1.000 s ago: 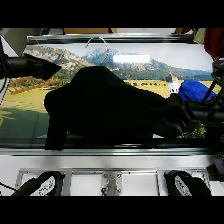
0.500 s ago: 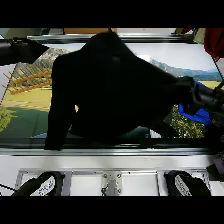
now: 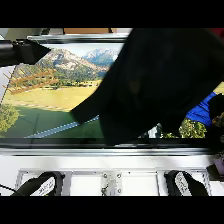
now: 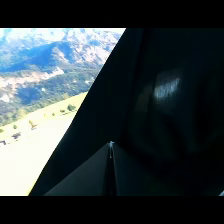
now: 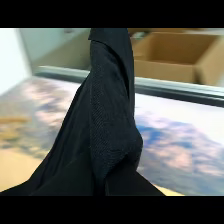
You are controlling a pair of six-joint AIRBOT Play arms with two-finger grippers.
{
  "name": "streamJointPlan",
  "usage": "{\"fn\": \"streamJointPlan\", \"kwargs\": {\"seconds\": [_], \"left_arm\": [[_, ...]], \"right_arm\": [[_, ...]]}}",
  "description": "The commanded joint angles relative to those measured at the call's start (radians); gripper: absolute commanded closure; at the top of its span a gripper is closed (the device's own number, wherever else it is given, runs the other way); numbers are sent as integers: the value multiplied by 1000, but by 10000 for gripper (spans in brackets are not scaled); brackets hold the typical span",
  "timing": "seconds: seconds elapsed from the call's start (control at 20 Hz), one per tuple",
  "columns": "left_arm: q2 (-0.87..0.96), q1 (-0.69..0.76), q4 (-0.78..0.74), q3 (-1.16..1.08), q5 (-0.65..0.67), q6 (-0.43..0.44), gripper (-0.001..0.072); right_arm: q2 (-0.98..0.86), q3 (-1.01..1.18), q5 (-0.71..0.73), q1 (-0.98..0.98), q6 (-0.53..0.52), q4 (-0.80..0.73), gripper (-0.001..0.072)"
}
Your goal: Fold the clothes and pants, and hang the long-sleeved shirts on hangers.
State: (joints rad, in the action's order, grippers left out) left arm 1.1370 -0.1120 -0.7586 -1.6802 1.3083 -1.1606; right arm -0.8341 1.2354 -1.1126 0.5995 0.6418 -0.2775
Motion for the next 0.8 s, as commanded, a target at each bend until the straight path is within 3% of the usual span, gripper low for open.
{"fn": "streamJointPlan", "kwargs": {"seconds": [0.0, 0.25, 0.55, 0.75], "left_arm": [[3, 83, -21, 0, -10, -6, 691], [26, 217, -89, 0, -43, -6, 691], [105, 266, -85, 0, -40, -6, 691], [137, 266, -84, 0, -24, -7, 691]], "right_arm": [[1, 80, 164, 127, 144, -205, 705], [1, 170, 364, 229, 356, -565, 705], [-30, 314, 504, 257, 694, -1236, 705], [-129, 452, 515, 299, 724, -1290, 706]]}}
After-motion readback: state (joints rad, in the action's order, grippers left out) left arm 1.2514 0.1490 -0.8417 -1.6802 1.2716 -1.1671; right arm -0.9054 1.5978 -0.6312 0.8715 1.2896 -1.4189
